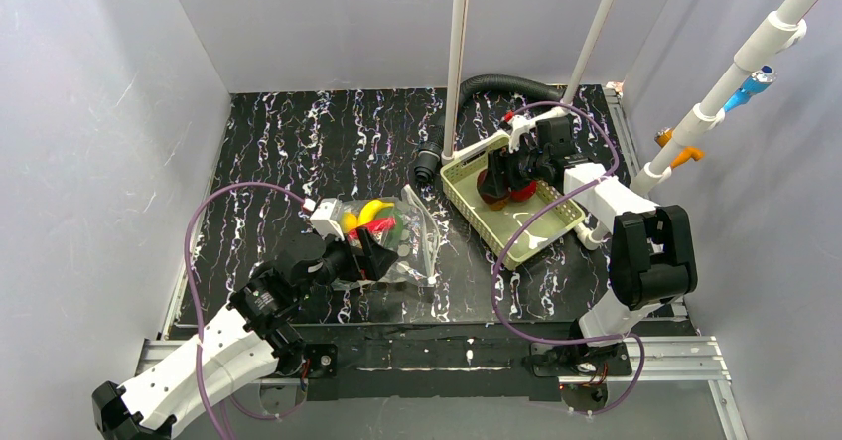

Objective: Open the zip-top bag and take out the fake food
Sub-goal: Place the fake fruit in the bin, then pick up the fake vegetable from the zipper food storage bag.

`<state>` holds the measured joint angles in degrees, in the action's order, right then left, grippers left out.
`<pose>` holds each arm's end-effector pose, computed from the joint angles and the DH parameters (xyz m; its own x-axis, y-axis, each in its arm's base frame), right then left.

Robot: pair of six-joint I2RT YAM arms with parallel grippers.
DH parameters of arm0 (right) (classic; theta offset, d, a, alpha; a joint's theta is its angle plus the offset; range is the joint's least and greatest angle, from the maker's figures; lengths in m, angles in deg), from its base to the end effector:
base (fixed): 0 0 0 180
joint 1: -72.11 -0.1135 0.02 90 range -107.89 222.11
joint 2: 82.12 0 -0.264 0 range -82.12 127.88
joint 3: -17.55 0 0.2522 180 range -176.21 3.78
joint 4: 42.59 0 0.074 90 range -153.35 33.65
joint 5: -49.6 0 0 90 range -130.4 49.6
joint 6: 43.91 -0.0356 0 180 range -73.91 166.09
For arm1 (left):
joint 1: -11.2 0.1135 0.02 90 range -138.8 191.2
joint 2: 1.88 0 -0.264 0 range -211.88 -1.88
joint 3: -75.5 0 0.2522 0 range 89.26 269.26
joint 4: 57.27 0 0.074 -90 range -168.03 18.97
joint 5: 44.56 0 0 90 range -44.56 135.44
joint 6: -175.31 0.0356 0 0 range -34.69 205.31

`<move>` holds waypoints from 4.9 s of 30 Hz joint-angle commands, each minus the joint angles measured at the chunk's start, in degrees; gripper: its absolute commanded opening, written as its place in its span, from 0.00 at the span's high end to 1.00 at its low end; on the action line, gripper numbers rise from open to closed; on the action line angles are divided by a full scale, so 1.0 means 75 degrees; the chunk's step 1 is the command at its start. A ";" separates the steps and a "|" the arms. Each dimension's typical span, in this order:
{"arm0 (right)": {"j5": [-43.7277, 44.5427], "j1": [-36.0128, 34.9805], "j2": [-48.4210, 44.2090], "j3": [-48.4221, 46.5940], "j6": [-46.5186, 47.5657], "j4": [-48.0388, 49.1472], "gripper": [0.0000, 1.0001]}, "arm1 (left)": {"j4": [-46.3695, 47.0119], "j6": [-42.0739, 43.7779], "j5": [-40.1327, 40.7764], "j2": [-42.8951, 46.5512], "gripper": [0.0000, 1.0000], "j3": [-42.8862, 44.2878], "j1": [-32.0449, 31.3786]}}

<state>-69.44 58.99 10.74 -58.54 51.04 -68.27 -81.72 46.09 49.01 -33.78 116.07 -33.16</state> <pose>0.3391 0.0968 0.2335 -0.6077 -0.2191 -0.7634 -0.6020 0.7541 0.2627 0.1092 -0.1037 0.2612 -0.5648 -0.3304 -0.7562 0.3845 0.7055 -0.5954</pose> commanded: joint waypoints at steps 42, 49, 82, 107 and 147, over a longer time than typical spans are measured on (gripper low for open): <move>-0.1560 0.0098 -0.1377 0.0107 0.0831 0.0068 0.02 | 0.0132 0.0054 0.0001 0.0023 0.01 -0.0118 0.0025; -0.2191 0.0097 -0.1596 0.0195 0.1049 0.0033 0.02 | -0.0095 0.0151 0.0171 0.0106 0.00 -0.0008 0.0031; -0.3348 -0.0320 -0.1799 0.0501 0.1701 -0.0013 0.02 | -0.0940 0.0784 0.0343 -0.0024 0.01 0.0643 0.0348; -0.2052 -0.2308 -0.0940 0.0559 0.1683 0.0452 0.02 | -0.0207 0.1381 -0.1466 -0.1783 0.00 0.1279 0.2318; -0.1836 -0.3165 -0.0244 0.0191 0.6772 -0.0549 0.06 | -0.1515 0.3652 -0.3091 -0.3759 0.19 0.2451 0.3846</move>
<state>-83.06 36.94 7.57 -53.51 99.10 -73.01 -93.51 72.17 27.63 -61.08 135.46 -4.75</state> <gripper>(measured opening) 0.957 0.813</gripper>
